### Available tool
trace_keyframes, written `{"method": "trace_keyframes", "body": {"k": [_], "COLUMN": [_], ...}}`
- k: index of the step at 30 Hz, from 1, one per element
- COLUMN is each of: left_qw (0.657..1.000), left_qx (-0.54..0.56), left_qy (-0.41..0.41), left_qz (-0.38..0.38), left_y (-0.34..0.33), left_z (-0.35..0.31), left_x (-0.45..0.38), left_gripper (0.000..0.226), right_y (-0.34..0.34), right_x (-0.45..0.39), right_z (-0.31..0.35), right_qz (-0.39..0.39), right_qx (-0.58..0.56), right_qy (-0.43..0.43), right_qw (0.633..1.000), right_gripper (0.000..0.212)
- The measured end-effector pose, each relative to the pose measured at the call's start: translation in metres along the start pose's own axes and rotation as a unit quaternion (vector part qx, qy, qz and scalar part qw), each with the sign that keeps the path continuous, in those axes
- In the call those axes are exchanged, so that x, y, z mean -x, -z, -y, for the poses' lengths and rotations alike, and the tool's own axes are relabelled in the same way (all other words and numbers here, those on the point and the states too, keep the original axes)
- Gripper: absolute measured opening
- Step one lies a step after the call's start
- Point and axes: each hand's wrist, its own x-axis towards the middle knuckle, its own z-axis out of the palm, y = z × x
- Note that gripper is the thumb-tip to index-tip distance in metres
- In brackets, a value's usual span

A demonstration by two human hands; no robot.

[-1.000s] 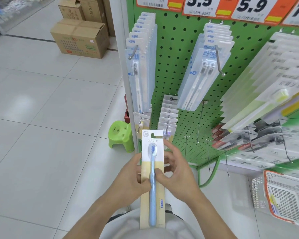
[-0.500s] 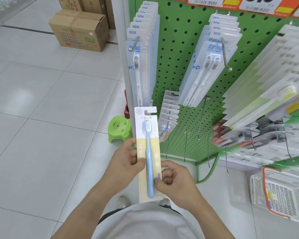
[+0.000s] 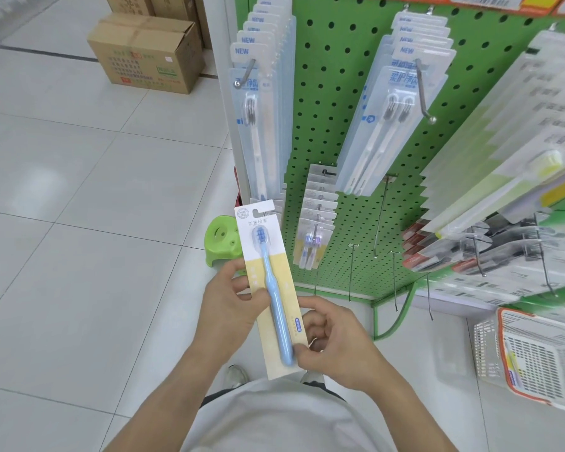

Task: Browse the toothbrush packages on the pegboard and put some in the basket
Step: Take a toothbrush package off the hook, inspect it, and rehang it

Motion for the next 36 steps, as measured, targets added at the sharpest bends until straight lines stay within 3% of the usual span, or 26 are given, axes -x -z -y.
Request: {"method": "trace_keyframes", "body": {"k": [5,13,25,29,32,36], "left_qw": [1.0,0.999,0.999,0.999,0.997,0.997], "left_qx": [0.002,-0.024,-0.036,-0.009,0.036,0.046], "left_qy": [0.01,0.013,-0.012,-0.006,0.007,-0.005], "left_qz": [-0.011,0.041,-0.011,-0.034,-0.067,-0.054], "left_y": [0.001,0.004,0.008,0.006,0.007,0.005], "left_z": [0.003,0.006,0.009,0.013,0.011,0.013], "left_x": [-0.001,0.001,0.0,0.002,0.004,0.004], "left_gripper": [0.035,0.044,0.026,0.031,0.022,0.009], "right_y": [0.0,0.0,-0.009,-0.007,-0.006,-0.01], "right_x": [-0.001,0.0,0.0,0.0,0.0,0.0], "right_z": [-0.001,-0.003,0.011,0.011,0.01,0.01], "right_qz": [0.012,0.029,-0.005,-0.001,0.003,0.006], "right_qx": [0.0,0.02,0.108,0.121,0.111,0.099], "right_qy": [0.003,-0.005,0.064,0.092,0.101,0.109], "right_qw": [1.0,0.999,0.992,0.988,0.989,0.989], "right_gripper": [0.06,0.063,0.056,0.057,0.061,0.057]}}
